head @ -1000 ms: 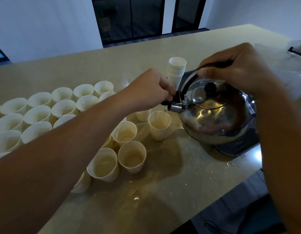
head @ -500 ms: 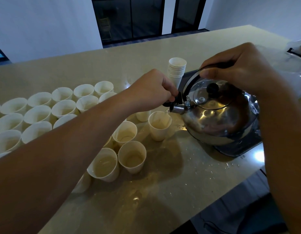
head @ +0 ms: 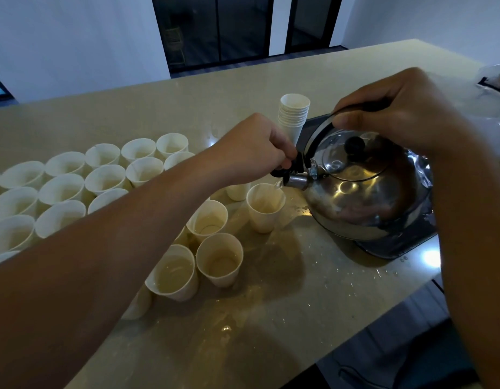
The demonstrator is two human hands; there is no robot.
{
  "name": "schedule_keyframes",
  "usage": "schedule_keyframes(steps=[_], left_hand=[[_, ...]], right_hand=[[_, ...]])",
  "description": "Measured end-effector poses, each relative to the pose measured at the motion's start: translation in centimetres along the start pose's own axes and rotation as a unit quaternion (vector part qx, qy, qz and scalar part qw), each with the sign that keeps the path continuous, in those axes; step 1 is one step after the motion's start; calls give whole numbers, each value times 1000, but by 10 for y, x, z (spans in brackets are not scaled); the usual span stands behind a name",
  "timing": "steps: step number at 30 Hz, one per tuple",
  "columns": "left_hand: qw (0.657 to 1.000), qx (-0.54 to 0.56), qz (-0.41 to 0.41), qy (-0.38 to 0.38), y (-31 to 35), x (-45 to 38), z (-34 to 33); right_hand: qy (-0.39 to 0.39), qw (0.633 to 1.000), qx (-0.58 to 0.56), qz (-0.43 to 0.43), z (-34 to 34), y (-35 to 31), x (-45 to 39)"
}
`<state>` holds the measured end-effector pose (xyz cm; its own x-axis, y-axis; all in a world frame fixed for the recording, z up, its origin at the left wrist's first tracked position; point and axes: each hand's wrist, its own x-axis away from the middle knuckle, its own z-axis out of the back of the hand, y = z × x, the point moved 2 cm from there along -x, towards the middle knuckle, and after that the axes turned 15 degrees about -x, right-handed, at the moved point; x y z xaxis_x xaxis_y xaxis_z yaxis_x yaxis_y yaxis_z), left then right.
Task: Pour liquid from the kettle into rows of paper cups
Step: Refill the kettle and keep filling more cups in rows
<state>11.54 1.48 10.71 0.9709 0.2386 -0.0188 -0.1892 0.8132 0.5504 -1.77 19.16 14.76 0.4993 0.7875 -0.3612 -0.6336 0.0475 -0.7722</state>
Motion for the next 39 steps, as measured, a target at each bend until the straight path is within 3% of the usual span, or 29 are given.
schedule_keyframes(steps=[10,20,29,39], left_hand=[[1000,-2,5,5,5,1,1],[993,-61,-49,91,48,-14,-1],[995,-92,-26,20,69,-60,-61],[998,-44,-14,-49,65,-89,-104]], right_hand=[[39,998,-42,-11,0,13,8],[209,970,-124,-9,22,34,36],[320,936,-127,-68,25,81,57],[367,915,-134,-106,27,119,75]])
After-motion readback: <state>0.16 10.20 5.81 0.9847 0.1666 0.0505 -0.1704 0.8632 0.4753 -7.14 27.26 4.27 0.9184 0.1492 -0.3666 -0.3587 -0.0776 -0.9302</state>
